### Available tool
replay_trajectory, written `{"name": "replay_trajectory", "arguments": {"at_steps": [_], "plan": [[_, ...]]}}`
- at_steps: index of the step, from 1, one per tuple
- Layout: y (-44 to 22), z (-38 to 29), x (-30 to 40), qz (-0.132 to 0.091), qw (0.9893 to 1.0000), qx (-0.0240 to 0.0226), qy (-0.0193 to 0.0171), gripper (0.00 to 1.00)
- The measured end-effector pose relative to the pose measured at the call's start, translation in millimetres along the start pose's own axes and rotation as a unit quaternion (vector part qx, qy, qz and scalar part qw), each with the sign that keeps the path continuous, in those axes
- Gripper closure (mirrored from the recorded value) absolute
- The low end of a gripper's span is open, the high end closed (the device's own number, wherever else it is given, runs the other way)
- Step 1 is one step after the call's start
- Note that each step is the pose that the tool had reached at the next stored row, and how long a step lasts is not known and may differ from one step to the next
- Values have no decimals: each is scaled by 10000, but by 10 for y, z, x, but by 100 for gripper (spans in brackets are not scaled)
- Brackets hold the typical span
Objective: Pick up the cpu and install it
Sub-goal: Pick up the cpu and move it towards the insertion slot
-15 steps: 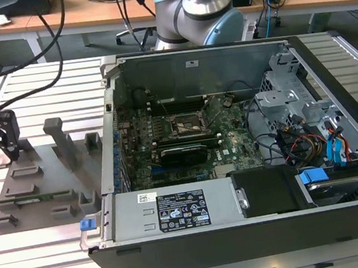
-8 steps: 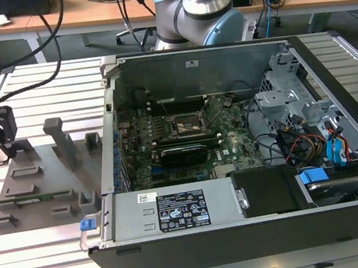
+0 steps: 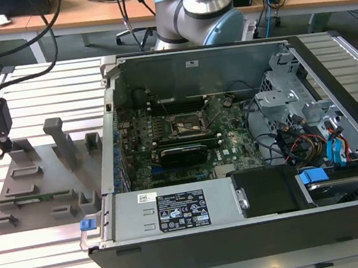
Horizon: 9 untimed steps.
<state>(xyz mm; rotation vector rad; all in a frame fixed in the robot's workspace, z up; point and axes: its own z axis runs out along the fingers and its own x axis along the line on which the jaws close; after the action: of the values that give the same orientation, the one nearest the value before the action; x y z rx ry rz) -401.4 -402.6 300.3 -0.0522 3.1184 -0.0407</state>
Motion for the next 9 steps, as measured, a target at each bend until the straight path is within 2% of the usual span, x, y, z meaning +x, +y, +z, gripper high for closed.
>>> {"name": "replay_trajectory", "arguments": {"at_steps": [5,9], "plan": [[-3,-91,-3,0,10000,5,3,45],[-4,-139,-4,0,10000,8,4,45]]}}
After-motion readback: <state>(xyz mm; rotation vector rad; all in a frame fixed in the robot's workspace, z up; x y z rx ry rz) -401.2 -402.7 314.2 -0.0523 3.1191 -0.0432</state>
